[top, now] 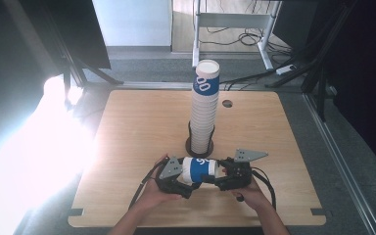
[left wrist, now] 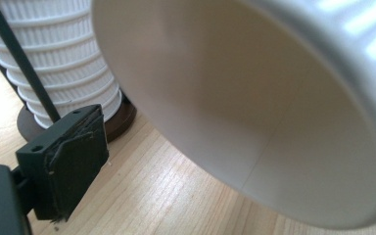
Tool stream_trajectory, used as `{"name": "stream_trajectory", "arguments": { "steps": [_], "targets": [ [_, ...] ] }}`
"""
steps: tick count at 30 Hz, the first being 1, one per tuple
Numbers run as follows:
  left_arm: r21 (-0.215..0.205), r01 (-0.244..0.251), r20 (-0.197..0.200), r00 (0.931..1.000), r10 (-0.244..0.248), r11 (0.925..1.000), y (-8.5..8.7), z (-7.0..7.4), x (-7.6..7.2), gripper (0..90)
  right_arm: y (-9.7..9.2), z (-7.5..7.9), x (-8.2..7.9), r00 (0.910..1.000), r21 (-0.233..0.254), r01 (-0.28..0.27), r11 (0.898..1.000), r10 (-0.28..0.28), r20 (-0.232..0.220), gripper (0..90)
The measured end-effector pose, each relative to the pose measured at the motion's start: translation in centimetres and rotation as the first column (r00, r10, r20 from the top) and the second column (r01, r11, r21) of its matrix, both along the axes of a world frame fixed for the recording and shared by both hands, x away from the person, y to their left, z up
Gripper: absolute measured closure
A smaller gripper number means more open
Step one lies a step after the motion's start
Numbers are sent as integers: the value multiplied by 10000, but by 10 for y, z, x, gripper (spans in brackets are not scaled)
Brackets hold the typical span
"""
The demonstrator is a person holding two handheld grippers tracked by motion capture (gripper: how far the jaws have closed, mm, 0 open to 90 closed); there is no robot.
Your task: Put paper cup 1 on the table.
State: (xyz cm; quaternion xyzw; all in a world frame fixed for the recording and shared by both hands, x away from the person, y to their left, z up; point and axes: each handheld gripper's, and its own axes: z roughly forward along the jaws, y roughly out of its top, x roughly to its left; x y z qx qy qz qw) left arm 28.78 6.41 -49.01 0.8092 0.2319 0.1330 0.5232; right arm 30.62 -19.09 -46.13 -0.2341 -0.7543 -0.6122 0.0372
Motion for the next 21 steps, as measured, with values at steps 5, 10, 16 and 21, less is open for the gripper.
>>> {"name": "stream_trajectory", "arguments": {
  "steps": [5, 10, 16, 21],
  "targets": [
    [86, 173, 277, 9995, -176, 9998, -5, 0, -2, 32, 3, -2, 0, 9997, -169, -232, 9996, 231, -99, 272],
    [5, 170, 403, 9990, -170, 9999, -6, 1, -4, 84, 3, -3, 2, 9997, -188, -120, 9998, 117, -198, 271],
    [66, 160, 378, 9992, -162, 9999, -7, 0, -3, 99, 2, -3, 3, 9997, -179, -79, 9998, 74, -250, 270],
    [149, 147, 393, 9991, -153, 9998, -5, 0, -4, 120, 1, -4, 4, 9991, -143, -109, 9998, 103, -410, 263]
  ]
}}
